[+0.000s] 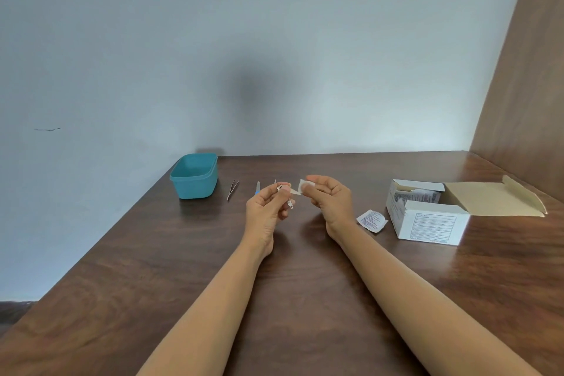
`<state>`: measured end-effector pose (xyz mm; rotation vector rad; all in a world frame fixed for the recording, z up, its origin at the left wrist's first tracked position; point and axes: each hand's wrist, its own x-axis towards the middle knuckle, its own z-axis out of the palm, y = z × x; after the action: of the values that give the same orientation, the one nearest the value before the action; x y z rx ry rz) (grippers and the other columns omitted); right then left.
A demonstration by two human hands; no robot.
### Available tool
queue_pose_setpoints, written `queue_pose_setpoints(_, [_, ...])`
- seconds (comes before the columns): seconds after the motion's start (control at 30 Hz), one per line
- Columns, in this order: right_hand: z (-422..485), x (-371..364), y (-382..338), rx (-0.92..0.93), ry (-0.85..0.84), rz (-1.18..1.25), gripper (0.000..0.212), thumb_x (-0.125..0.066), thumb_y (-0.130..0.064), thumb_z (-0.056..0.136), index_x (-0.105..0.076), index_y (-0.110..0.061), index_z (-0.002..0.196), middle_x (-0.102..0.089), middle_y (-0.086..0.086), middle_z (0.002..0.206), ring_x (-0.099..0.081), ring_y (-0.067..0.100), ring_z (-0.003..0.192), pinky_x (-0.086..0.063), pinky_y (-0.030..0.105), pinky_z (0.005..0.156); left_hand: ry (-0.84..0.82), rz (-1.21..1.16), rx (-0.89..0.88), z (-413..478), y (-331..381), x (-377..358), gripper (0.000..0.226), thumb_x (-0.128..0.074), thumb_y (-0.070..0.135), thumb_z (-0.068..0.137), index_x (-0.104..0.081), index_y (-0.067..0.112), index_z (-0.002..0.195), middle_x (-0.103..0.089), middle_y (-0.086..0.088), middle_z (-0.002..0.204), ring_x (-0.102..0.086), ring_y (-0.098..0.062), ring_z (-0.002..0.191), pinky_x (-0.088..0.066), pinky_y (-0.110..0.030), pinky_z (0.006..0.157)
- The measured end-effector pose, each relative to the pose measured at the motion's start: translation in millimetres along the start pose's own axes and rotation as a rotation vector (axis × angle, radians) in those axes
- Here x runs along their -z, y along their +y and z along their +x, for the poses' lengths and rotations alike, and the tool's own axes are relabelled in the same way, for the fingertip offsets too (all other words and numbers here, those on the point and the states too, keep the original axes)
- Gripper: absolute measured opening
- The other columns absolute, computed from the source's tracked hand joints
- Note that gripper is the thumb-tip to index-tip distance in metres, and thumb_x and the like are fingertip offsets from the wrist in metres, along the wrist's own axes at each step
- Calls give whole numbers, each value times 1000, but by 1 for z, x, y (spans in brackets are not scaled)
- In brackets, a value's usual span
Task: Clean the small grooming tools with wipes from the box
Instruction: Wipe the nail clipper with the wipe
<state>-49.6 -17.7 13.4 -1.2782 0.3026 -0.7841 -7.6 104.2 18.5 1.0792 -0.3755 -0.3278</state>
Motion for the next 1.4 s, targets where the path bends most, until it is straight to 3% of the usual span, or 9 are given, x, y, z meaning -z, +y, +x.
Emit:
queue_pose_setpoints(0.3, [2, 0, 0, -20, -159, -63, 12, -67, 0, 83, -70, -11, 79, -68, -5, 62, -55, 2, 56, -38, 17, 57, 34, 34, -16, 14, -5, 4, 4, -67, 10, 88, -69, 12, 91, -65, 1, 66, -51, -5, 55, -40, -15, 49])
queue_pose_setpoints(0.5, [1, 1, -2, -47, -209, -66, 9, -65, -5, 86, -71, -10, 89, -71, -2, 70, -63, 4, 62, -41, 17, 58, 49, 35, -16, 18, -7, 5, 7, -67, 7, 88, -69, 10, 93, -65, -3, 74, -52, -6, 58, -40, -15, 49])
queue_pose_setpoints(0.67, [1, 1, -3, -48, -214, -66, 8, -67, -6, 84, -71, -9, 90, -72, -2, 70, -64, 5, 63, -41, 16, 59, 37, 85, -43, 19, -8, 5, 10, -68, 5, 86, -70, 10, 94, -64, 1, 68, -51, -5, 57, -39, -15, 49])
queue_pose_setpoints(0.83, [2, 0, -2, -30, -122, -30, 11, -70, -3, 80, -68, -14, 79, -69, -3, 65, -56, 3, 60, -39, 16, 57, 30, 278, -90, 21, -14, 6, 13, -72, 12, 84, -74, 18, 95, -66, -1, 72, -52, -5, 62, -40, -18, 53])
queue_pose_setpoints(0.97, [6, 1, -4, -39, -19, 36, 19, -68, 3, 79, -63, -14, 76, -65, -7, 58, -54, 2, 53, -38, 17, 57, -11, 436, -136, 22, -17, 2, 10, -75, 13, 80, -75, 19, 88, -57, 11, 53, -42, -8, 55, -37, -19, 54])
queue_pose_setpoints(1.1, [3, 0, -2, -15, 43, 54, 22, -66, 11, 77, -58, -10, 75, -63, -6, 50, -55, 2, 45, -41, 12, 49, -9, 560, -139, 22, -23, 5, 3, -77, 15, 77, -76, 13, 79, -56, 8, 51, -47, -7, 55, -39, -19, 58])
queue_pose_setpoints(1.23, [3, -1, -3, 64, 104, -48, 24, -68, 11, 73, -59, -11, 77, -55, -4, 44, -51, 9, 44, -43, 13, 52, 10, 705, -189, 22, -22, 3, 7, -74, 16, 78, -75, 10, 80, -65, 5, 53, -58, 0, 55, -43, -9, 61])
queue_pose_setpoints(1.4, [-3, -8, -4, 236, 109, -260, 23, -68, 2, 72, -57, -19, 73, -47, -6, 46, -36, 8, 45, -35, 18, 51, 53, 795, -238, 18, -18, 0, 7, -68, 10, 79, -72, 10, 73, -70, -3, 59, -59, -3, 54, -46, -10, 63])
